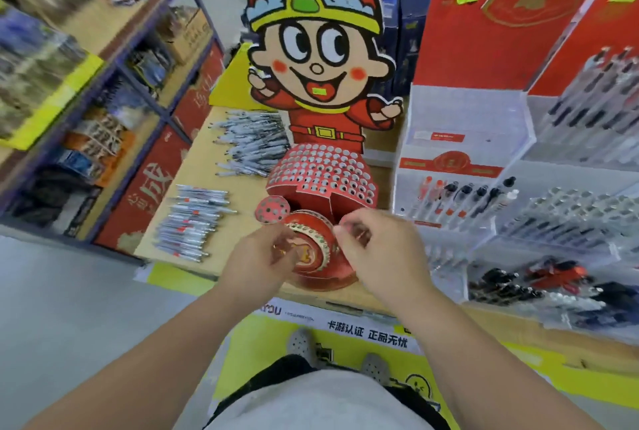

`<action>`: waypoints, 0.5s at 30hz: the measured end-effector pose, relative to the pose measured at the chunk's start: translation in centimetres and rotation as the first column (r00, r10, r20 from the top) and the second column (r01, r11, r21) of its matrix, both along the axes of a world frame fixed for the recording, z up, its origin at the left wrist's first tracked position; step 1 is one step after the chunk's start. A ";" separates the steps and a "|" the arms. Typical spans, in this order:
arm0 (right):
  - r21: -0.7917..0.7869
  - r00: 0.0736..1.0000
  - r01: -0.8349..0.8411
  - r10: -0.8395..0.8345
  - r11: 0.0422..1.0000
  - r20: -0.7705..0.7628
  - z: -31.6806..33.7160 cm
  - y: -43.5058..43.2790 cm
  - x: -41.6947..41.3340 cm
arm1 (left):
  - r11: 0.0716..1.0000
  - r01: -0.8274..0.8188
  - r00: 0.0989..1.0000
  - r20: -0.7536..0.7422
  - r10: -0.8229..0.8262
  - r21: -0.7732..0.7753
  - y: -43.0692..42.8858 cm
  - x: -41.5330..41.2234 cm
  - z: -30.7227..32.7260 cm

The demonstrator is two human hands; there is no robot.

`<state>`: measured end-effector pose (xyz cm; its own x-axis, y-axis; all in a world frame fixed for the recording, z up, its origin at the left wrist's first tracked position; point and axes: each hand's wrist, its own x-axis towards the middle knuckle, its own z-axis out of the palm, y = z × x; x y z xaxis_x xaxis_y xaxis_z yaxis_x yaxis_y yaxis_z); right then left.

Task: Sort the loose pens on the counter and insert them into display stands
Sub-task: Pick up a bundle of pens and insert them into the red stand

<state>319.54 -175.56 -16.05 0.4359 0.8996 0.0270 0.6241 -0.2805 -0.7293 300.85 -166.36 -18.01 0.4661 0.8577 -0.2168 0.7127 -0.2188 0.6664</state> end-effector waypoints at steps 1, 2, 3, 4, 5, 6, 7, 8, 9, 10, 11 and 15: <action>-0.022 0.998 -0.063 0.062 0.998 -0.007 0.0 0.6 -1.0 | 1.000 -0.027 0.999 -0.040 0.028 0.016 0.3 -1.5 -0.3; -0.040 0.993 -0.119 0.119 0.992 -0.014 0.0 1.1 -2.0 | 0.998 -0.055 0.994 -0.088 0.058 0.029 0.6 -3.1 -0.4; -0.053 0.986 -0.169 0.168 0.984 -0.014 0.0 1.7 -2.9 | 0.995 -0.089 0.987 -0.129 0.093 0.035 1.0 -4.5 -0.6; -0.061 0.977 -0.213 0.213 0.975 -0.005 0.1 2.2 -3.8 | 0.991 -0.127 0.979 -0.157 0.130 0.034 1.5 -5.9 -0.8; -0.067 0.967 -0.255 0.256 0.965 0.008 0.2 2.8 -4.6 | 0.986 -0.165 0.970 -0.176 0.168 0.028 2.1 -7.2 -1.1; -0.074 0.955 -0.293 0.296 0.953 0.022 0.2 3.4 -5.4 | 0.980 -0.199 0.961 -0.194 0.199 0.019 2.7 -8.5 -1.4; -0.085 0.943 -0.329 0.333 0.941 0.033 0.3 4.1 -6.3 | 0.974 -0.225 0.952 -0.211 0.223 0.012 3.3 -9.8 -1.8; -0.100 0.930 -0.361 0.366 0.927 0.038 0.2 4.9 -7.2 | 0.969 -0.246 0.945 -0.222 0.242 0.008 4.1 -11.1 -2.2; -0.119 0.919 -0.387 0.393 0.914 0.035 0.1 5.7 -8.2 | 0.965 -0.263 0.939 -0.229 0.257 0.004 4.9 -12.3 -2.7; -0.139 0.913 -0.401 0.408 0.905 0.025 -0.1 6.7 -9.1 | 0.963 -0.271 0.935 -0.239 0.263 0.000 5.9 -13.5 -3.0; -0.153 0.912 -0.404 0.410 0.902 0.012 -0.3 7.7 -10.1 | 0.964 -0.267 0.934 -0.246 0.258 -0.004 6.9 -14.6 -3.4; -0.193 0.938 -0.344 0.345 0.919 -0.030 -2.1 12.7 -14.0 | 0.980 -0.195 0.951 -0.250 0.180 -0.038 12.9 -18.4 -4.8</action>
<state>305.57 -162.85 -18.10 0.0982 0.9822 -0.1603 0.7108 -0.1820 -0.6794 282.46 -153.41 -22.80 0.2241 0.9061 -0.3588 0.8797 -0.0296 0.4746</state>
